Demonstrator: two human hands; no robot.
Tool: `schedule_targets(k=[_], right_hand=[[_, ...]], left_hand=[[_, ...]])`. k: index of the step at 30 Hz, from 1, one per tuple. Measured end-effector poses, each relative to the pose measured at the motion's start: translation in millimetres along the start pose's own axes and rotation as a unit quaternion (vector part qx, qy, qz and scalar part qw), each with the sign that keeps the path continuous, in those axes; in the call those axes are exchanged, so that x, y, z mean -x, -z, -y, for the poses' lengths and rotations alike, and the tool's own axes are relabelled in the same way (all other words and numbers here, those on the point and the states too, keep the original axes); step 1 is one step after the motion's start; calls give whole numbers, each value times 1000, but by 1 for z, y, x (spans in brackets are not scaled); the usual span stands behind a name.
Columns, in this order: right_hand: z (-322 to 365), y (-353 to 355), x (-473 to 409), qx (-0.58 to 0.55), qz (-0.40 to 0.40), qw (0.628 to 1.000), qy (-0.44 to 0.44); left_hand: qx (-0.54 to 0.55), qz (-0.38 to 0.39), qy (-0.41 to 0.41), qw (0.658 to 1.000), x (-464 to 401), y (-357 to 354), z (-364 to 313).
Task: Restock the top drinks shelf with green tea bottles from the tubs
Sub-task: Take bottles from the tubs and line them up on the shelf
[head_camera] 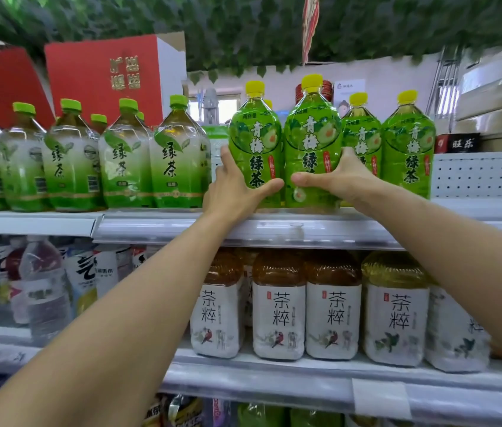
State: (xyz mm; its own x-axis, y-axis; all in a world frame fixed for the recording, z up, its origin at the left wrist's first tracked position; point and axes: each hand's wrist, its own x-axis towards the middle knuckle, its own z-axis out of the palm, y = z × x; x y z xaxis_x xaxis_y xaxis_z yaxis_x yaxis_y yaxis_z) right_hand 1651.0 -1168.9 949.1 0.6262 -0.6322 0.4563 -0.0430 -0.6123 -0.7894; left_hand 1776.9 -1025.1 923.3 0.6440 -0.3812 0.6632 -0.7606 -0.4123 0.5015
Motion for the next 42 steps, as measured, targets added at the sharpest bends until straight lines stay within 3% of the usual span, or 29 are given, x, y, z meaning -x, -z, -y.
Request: schedule_targets(k=[4,8,12,16,23,30,37,42], right_hand=[[4,-5,29,99,-81,988,84],[8,-28,80,227,-123,950,174],[7,-78,144,259,-118,915,285],[9,-150,205,255,-85,909,318],[32,-317,305,291,61,915,272],[62,-465,376,257,172,930,198],[59,-596,405,221,294,922,118],[47,-691,406,189,370,907,75]], left_hand=[[-56,12,-26,998,18,16,5],[-72,-56,-97,991,70,45,27],[-52,-108,-105,987,136,73,75],[-88,-89,-94,988,195,113,153],[-215,41,-16,976,281,221,308],[-209,136,104,963,345,314,445],[-110,135,284,943,385,363,585],[-69,133,389,909,397,365,677]])
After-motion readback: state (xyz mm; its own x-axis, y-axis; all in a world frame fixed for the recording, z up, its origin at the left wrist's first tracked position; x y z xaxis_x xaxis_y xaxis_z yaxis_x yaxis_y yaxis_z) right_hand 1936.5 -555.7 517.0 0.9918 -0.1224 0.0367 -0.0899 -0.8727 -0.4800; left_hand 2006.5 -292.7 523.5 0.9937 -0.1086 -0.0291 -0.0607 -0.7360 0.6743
